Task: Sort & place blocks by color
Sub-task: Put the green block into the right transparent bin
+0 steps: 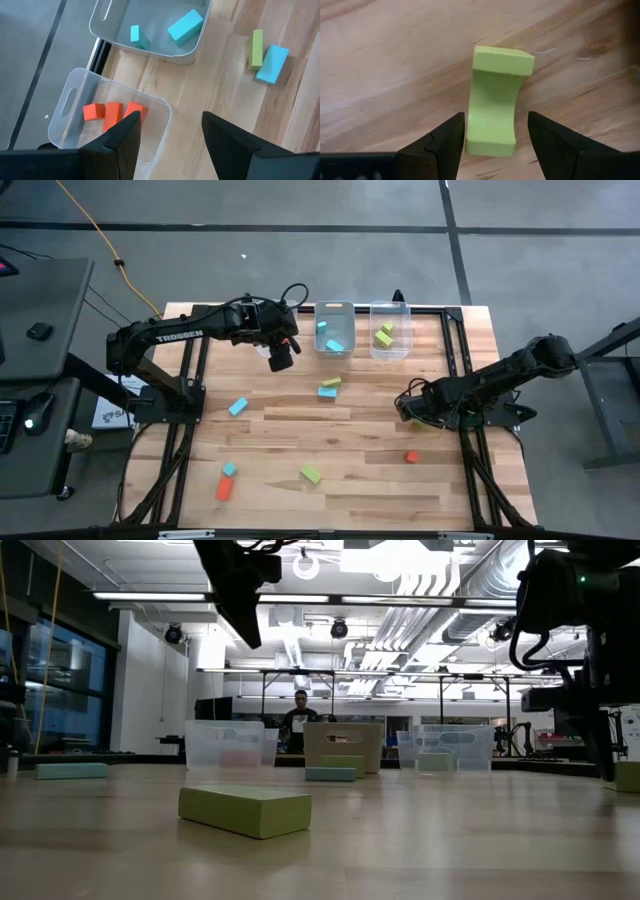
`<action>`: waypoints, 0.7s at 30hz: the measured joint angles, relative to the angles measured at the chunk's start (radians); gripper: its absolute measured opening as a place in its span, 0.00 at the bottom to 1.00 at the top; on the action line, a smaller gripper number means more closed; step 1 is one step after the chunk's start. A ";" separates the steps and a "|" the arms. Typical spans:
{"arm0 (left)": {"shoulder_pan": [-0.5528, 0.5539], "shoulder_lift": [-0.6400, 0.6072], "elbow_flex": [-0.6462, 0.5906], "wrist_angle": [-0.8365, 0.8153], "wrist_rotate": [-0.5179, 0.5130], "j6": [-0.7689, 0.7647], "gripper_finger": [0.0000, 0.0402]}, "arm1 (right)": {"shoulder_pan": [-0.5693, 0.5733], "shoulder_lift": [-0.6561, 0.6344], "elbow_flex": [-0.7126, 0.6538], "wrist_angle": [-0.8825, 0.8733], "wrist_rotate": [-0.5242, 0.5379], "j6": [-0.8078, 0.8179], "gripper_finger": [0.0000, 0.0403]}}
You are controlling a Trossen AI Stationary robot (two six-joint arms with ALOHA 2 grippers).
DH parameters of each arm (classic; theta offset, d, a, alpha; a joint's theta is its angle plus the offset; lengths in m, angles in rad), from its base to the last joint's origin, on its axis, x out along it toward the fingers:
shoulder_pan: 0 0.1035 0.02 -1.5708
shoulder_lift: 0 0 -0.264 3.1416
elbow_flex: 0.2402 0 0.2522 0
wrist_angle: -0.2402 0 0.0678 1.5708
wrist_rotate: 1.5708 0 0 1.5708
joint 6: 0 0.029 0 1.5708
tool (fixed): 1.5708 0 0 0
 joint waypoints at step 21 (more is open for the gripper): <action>0.000 0.000 0.000 0.041 0.000 0.000 0.47 | 0.000 -0.001 -0.038 0.089 -0.005 -0.047 0.28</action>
